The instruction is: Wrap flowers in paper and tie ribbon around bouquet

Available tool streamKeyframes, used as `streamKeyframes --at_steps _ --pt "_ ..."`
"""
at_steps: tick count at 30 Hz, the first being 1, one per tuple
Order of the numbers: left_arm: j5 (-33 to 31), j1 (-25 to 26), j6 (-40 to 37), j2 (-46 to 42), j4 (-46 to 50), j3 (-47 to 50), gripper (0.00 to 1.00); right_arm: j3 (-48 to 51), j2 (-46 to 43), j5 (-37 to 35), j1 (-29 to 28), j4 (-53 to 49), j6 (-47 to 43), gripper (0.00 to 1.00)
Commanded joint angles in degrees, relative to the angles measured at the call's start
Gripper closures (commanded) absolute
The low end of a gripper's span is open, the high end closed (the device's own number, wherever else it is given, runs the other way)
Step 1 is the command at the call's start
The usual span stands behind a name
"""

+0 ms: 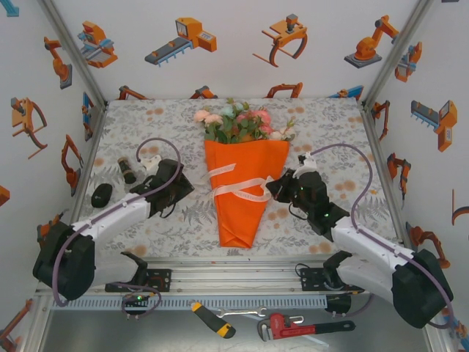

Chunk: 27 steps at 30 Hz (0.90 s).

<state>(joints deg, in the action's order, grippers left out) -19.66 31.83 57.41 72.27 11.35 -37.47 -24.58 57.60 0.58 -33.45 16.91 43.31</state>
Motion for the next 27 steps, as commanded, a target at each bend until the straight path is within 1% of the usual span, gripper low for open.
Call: streamKeyframes --at_steps 1,3,5,6,7,8,10,11,12,15,17,20,22,24,27 --pt "1.15 -0.53 8.43 2.54 0.91 -0.25 0.39 -1.59 0.14 -0.05 0.32 1.29 0.46 1.0" --pt "3.53 -0.59 7.48 5.77 -1.6 -1.27 0.38 -1.63 0.06 0.05 0.32 1.13 0.46 1.0" --pt "4.46 -0.54 7.43 9.03 -2.49 -2.58 0.38 -1.94 -0.11 0.2 0.32 0.55 0.47 1.0" --pt "4.35 -0.58 7.85 10.23 -2.73 -3.04 0.41 -2.02 -0.21 0.21 0.32 0.3 0.46 1.0" --pt "4.22 -0.59 7.9 11.47 -3.39 -3.19 0.46 -2.23 -0.43 0.09 0.32 -0.13 0.47 1.0" --pt "4.48 -0.7 7.94 12.6 -3.86 -3.54 0.55 -2.52 -0.58 -0.25 0.34 -0.69 0.48 1.0" --pt "4.78 -0.97 7.45 13.67 -3.96 -4.23 0.83 -3.06 -1.22 -1.37 0.32 -2.0 0.76 1.0" --pt "4.36 -1.13 7.16 13.46 -3.82 -4.38 0.96 -3.57 -1.81 -2.8 0.32 -3.26 1.25 1.0" --pt "3.73 -1.48 6.87 12.87 -3.22 -4.37 1.0 -4.24 -2.53 -4.75 0.55 -5.44 2.0 1.0" --pt "1.33 -5.09 6.03 9.41 -0.45 -3.87 1.0 -7.29 -5.21 -11.91 3.87 -14.42 3.27 1.0" --pt "1.33 -9.73 4.41 6.88 0.06 -2.93 1.0 -8.53 -6.25 -14.75 8.68 -18.8 3.62 1.0" --pt "1.77 -16.73 1.3 5.16 -1.01 -1.94 1.0 -7.97 -5.02 -12.32 16.32 -18.34 3.36 1.0" --pt "4.14 -21.51 -0.36 5.96 -1.48 -2.24 1.0 -7.26 -2.76 -9.44 20.65 -17.41 3.19 1.0" --pt "6.01 -25.49 -0.48 6.48 -1.11 -2.02 1.0 -5.59 -1.56 -7.72 23.3 -15.99 3.74 1.0" --pt "7.36 -30.56 0.42 5.51 -2.11 0.86 1.0 -2.45 -1.23 -8.23 26.85 -15.74 5.02 1.0"
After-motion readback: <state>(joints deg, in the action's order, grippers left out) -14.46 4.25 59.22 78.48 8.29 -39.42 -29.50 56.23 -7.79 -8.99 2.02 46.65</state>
